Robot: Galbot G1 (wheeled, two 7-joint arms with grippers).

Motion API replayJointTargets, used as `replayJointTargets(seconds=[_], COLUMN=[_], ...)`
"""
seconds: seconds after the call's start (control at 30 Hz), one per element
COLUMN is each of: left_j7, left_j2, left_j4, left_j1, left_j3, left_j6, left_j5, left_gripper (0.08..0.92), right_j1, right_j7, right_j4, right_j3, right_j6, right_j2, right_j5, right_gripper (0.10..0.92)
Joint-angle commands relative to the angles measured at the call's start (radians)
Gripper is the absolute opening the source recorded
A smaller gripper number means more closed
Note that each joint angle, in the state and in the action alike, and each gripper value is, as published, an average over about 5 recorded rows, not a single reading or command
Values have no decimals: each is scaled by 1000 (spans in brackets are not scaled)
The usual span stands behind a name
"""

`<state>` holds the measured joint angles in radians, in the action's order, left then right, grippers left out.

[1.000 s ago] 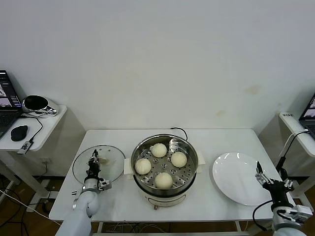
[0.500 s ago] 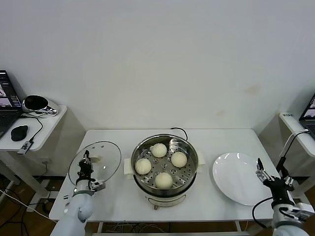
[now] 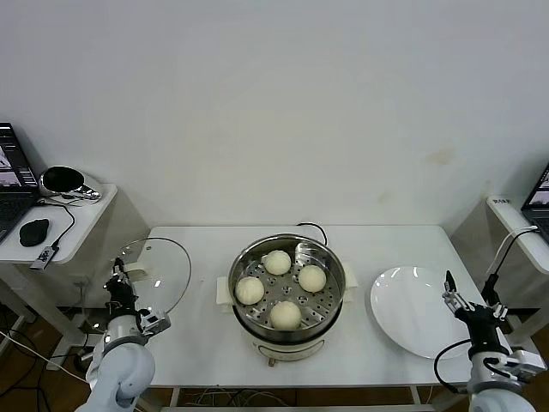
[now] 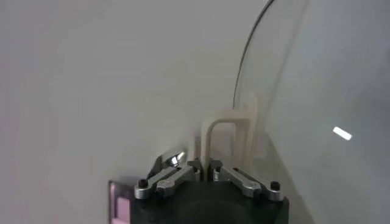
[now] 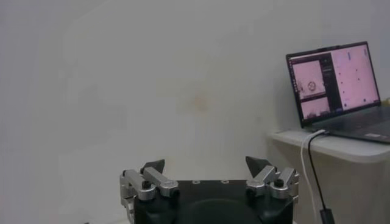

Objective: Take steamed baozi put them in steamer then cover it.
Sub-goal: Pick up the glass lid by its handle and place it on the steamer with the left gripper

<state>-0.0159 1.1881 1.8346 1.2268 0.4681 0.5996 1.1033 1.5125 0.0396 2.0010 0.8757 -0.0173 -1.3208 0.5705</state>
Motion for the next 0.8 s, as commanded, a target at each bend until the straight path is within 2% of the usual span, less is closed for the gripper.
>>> replayJointTargets(seconds=[0.03,0.17,0.43,0.63,0.8], left_j7=[204,261,253,310,313], left_j2=[57,92,106,198,259], left_j4=[330,396,322,269,178], left_j1=[57,37,-38,-129,-182], left_j3=[-70,-171,-327,-434,-508], left_j6=[173,177,175,176,177], left_j5=[308,384,411,479,500], left_gripper=[146,146,146,146,146], right_j1=[-5,-14,-28,-25,-26], right_j7=[0,0,0,0,0], right_j4=[11,1,-10,-18,-32], right_j3=[2,-1,-7,12,20], right_j6=[-3,1,2,-2,0], right_j2=[-25,-36,-61,-72,-76], right_j5=[-44,-56,-75,-81,-86], right_gripper=[823,823,823,823,823])
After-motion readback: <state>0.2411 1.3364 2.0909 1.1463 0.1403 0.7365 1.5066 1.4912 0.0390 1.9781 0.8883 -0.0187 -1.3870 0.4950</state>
